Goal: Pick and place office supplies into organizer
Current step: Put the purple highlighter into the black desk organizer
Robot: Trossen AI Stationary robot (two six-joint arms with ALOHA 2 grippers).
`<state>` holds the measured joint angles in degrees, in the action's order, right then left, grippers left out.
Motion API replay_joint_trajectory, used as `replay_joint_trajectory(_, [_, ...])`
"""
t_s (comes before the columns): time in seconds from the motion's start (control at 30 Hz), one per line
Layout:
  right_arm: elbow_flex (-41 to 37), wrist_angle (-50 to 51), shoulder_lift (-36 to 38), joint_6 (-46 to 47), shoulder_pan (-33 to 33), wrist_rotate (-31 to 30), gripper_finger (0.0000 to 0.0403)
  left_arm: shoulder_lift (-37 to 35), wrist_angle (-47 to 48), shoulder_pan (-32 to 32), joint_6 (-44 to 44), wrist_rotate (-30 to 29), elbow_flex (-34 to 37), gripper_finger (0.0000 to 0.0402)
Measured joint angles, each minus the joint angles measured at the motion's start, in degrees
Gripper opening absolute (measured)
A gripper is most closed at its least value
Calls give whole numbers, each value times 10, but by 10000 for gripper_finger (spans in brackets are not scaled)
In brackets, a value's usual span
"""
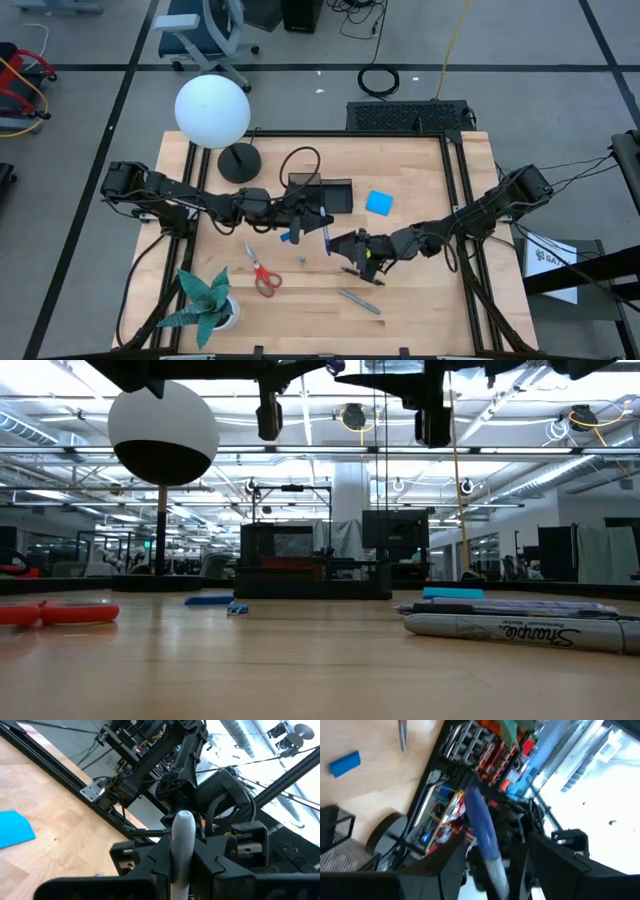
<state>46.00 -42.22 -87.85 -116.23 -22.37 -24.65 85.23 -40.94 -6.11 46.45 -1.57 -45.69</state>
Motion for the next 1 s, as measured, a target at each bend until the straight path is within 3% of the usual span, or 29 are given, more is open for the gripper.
replay_joint_trajectory(0.4, [0, -13, 0, 3, 24, 54, 201, 13, -34, -3, -8, -5, -9, 41])
replay_joint_trajectory(0.63, [0, -28, 0, 27, 25, 54, 188, 91, -27, -3, -18, 35, -84, 41])
replay_joint_trajectory(0.77, [0, -21, 0, 58, 12, 40, 154, 104, -22, 7, -33, 59, -118, 41])
replay_joint_trajectory(1.0, [0, -12, 0, 58, -11, -11, 56, 89, 11, 17, -39, 60, -121, 41])
